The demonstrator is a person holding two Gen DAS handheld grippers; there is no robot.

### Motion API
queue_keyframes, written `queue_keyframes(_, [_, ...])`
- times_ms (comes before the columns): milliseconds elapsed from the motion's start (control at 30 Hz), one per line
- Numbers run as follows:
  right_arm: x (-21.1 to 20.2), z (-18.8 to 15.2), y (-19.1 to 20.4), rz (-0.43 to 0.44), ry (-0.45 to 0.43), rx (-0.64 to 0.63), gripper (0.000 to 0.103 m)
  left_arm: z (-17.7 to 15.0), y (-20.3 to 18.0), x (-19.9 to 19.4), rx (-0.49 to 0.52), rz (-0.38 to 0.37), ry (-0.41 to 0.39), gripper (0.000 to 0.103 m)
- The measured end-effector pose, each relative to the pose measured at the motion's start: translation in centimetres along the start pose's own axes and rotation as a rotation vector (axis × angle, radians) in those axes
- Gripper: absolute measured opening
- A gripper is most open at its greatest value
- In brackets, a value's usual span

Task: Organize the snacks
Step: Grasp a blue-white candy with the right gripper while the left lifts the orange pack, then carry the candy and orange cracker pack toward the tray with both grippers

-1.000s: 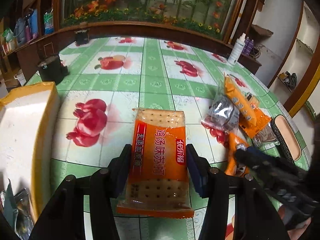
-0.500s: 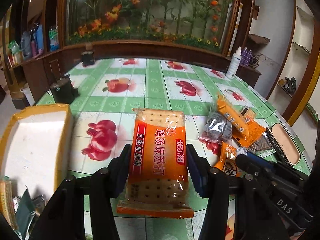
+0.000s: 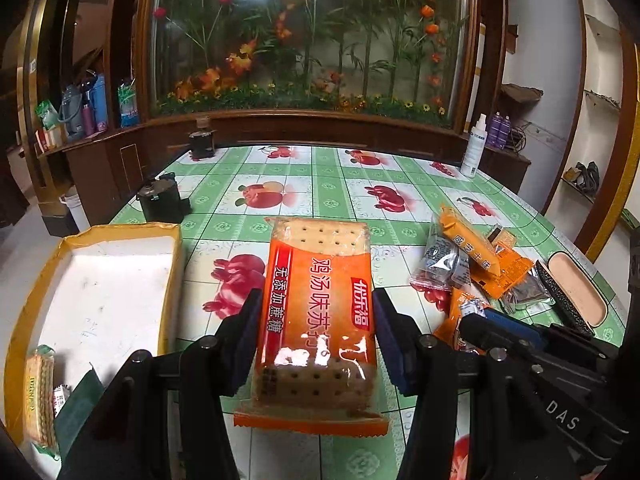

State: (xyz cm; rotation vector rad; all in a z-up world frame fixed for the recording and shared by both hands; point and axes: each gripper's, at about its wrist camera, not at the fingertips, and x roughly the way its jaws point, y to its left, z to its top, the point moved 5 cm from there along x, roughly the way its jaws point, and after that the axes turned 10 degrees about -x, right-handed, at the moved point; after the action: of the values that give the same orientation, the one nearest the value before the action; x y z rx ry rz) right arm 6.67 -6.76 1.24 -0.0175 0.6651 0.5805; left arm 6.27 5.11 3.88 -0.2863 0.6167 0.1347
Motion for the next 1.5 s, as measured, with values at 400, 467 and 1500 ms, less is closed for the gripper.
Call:
queue_keyframes(400, [0.3, 0.0, 2.3, 0.038, -0.003, 0.008, 0.022, 0.0, 0.6, -0.9, -0.007, -0.003, -0.020, 0.052])
queue_keyframes(467, [0.4, 0.0, 2.6, 0.043, -0.003, 0.005, 0.022, 0.0, 0.6, -1.1, -0.008, -0.005, -0.025, 0.052])
queue_keyframes(1500, [2.1, 0.1, 18.3, 0.263, -0.009, -0.191, 0.022, 0.2, 17.8, -8.5, -0.253, 0.127, -0.042, 0.053])
